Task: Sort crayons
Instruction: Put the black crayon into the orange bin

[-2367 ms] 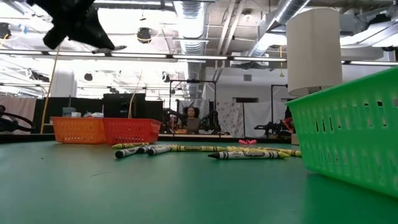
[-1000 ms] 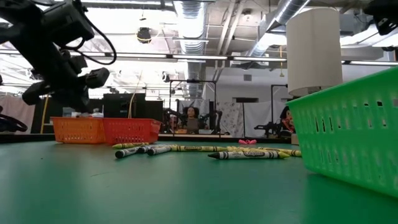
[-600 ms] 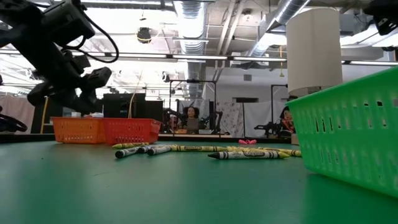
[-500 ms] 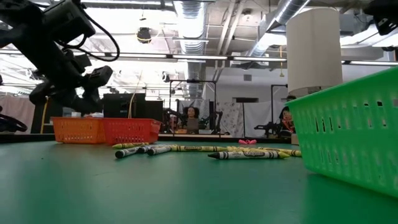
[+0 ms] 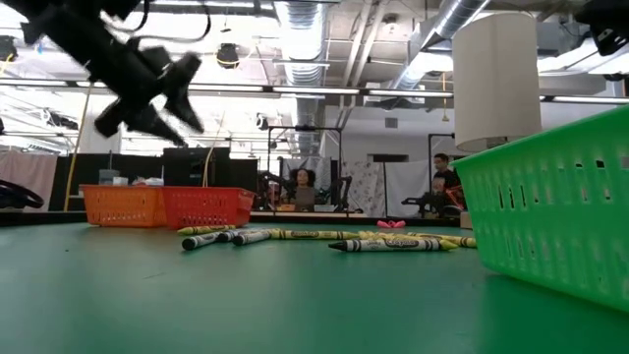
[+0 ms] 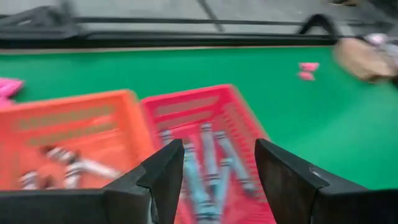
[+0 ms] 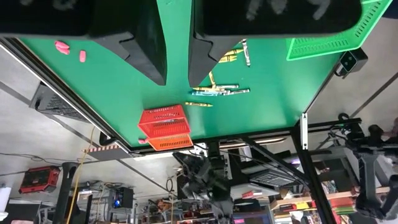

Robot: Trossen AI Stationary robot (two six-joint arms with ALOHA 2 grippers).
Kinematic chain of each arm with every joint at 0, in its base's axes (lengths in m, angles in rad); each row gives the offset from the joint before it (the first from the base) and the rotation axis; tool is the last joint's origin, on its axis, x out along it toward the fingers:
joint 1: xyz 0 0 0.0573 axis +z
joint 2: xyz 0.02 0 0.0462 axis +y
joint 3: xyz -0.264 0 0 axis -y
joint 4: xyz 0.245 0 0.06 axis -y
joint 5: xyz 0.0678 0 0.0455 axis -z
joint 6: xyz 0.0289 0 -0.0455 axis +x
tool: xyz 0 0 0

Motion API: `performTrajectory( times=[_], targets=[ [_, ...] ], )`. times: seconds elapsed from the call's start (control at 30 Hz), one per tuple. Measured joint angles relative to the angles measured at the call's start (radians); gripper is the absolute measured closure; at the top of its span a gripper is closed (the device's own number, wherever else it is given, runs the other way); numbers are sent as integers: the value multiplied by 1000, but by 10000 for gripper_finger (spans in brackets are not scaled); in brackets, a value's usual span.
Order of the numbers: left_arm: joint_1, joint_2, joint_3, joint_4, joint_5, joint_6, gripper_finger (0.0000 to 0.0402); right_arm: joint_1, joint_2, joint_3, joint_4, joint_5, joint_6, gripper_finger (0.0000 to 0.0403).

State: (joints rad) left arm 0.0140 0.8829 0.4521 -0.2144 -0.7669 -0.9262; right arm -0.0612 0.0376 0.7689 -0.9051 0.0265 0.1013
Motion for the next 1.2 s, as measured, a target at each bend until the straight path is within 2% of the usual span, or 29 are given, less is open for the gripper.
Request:
performTrajectory(
  times=[0.17, 0.3, 0.4, 0.7, 0.97, 1.2],
  targets=[
    [-39, 0, 59, 95, 83, 125, 216, 0, 0, 0, 0, 0, -1, 335],
    [-93, 1, 67, 225, 166, 223, 216, 0, 0, 0, 0, 0, -2, 335],
    [-143, 3, 67, 259, 206, 262, 216, 0, 0, 0, -1, 0, -3, 335],
    [-320, 46, 67, 280, 180, 263, 216, 0, 0, 0, -3, 5, 2, 335],
    [-418, 276, 86, 417, 93, 193, 216, 0, 0, 0, -3, 7, 3, 335],
    [-442, 552, 260, 375, 39, 159, 217, 0, 0, 0, -3, 10, 3, 335]
  ],
)
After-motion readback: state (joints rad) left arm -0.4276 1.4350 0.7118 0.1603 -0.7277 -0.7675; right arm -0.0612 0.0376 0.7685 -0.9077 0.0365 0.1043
